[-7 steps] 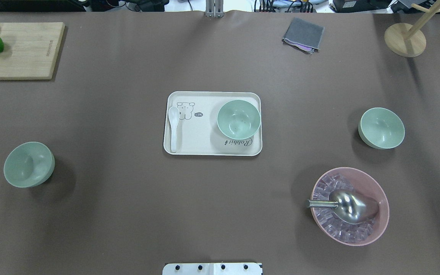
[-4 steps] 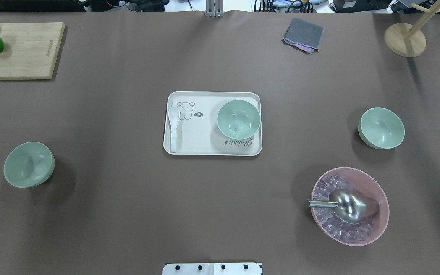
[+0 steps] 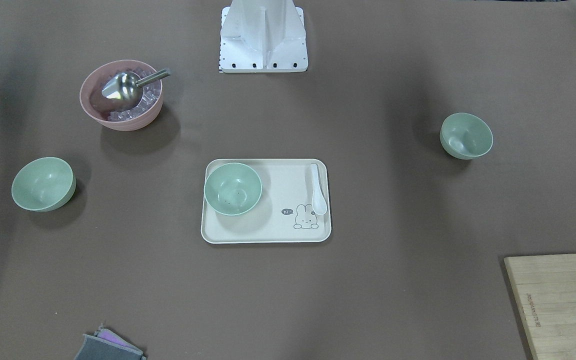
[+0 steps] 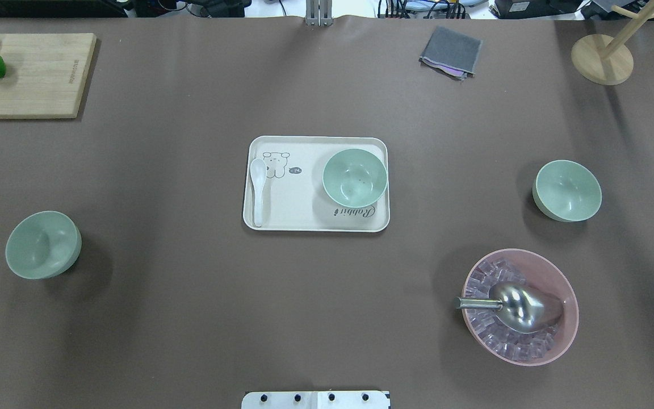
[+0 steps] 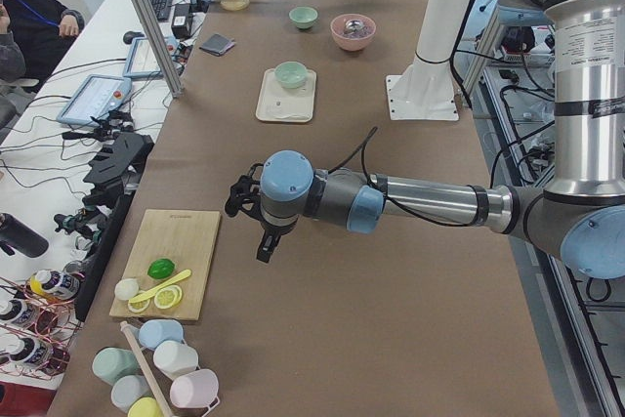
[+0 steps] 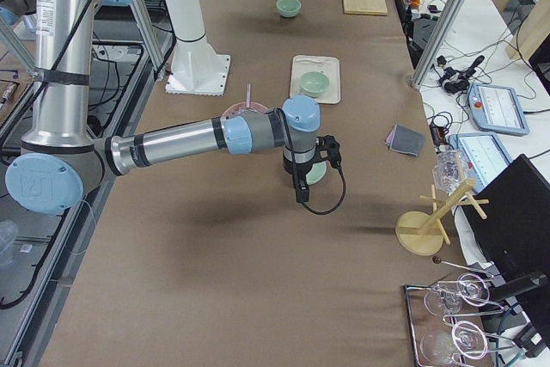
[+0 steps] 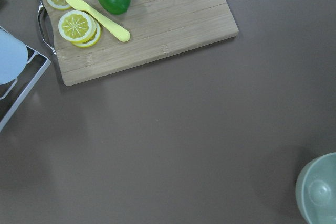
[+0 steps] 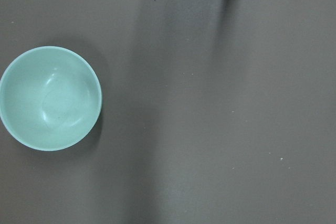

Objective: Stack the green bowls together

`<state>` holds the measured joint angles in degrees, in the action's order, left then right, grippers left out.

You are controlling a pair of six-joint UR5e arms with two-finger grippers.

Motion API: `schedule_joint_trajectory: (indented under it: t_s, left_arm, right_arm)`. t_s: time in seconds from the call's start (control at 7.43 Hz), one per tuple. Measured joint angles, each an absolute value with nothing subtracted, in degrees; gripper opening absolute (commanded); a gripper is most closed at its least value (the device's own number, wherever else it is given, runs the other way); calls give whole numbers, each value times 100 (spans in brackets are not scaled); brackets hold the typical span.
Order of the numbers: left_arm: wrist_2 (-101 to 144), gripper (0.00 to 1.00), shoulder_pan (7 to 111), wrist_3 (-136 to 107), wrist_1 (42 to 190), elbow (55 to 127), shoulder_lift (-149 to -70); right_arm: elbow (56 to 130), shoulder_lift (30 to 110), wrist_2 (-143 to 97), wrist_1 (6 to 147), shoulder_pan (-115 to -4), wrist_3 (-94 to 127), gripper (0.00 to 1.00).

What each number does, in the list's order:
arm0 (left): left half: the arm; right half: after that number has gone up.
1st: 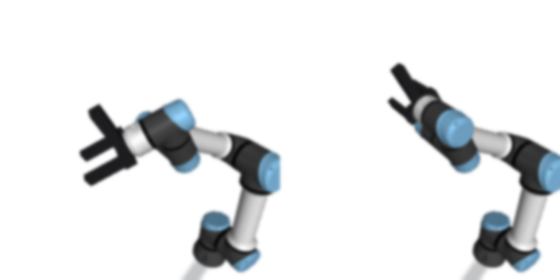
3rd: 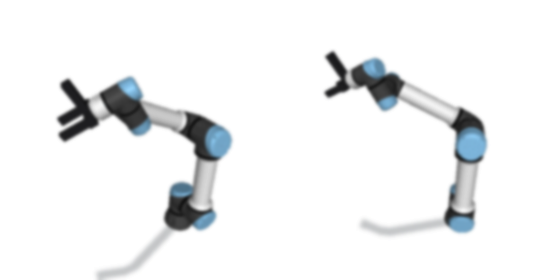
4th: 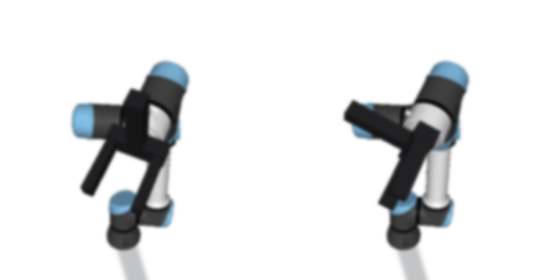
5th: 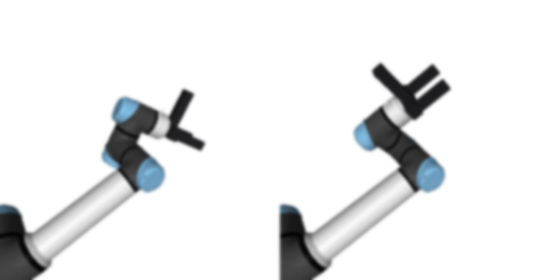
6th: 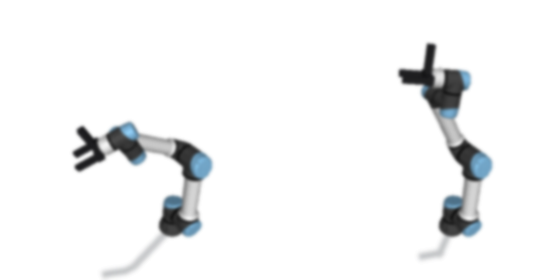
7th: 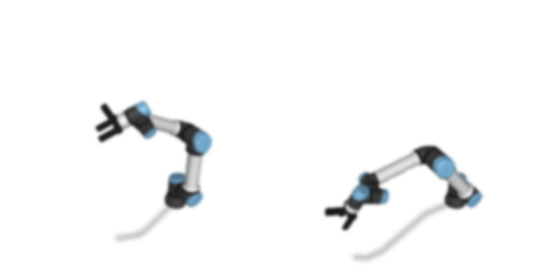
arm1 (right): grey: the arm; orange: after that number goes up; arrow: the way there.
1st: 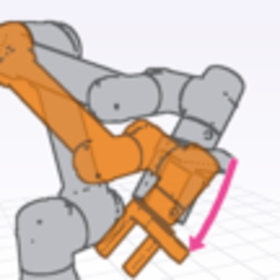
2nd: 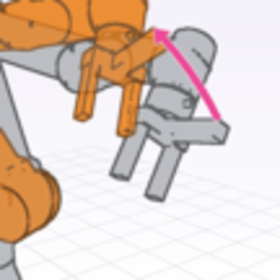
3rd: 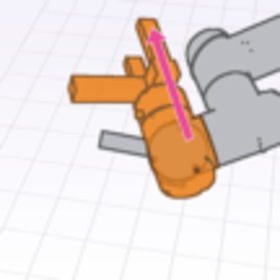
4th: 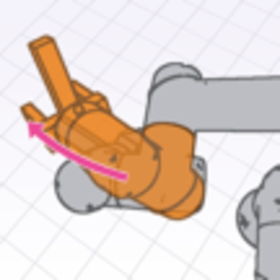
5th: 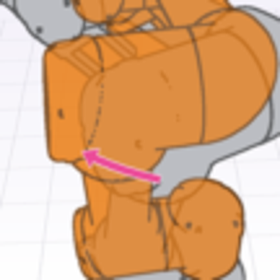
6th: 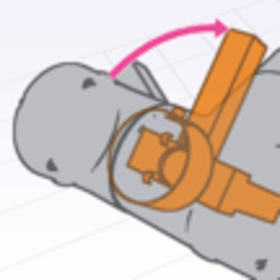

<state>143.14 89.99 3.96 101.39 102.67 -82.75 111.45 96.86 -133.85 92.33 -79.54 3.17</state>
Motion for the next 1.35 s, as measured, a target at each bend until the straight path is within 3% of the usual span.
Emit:
schedule_joint_trajectory:
  t_s: [0.67,1.35]
  left_arm:
    - [13432,98,7083,-2324,11635,10357,-8149]
    - [12778,97,5818,-2919,11864,10308,-8137]
  right_arm:
    - [11529,9661,-12901,9229,-7450,1722,100]
    - [11531,9675,-12692,9225,-7319,1758,100]
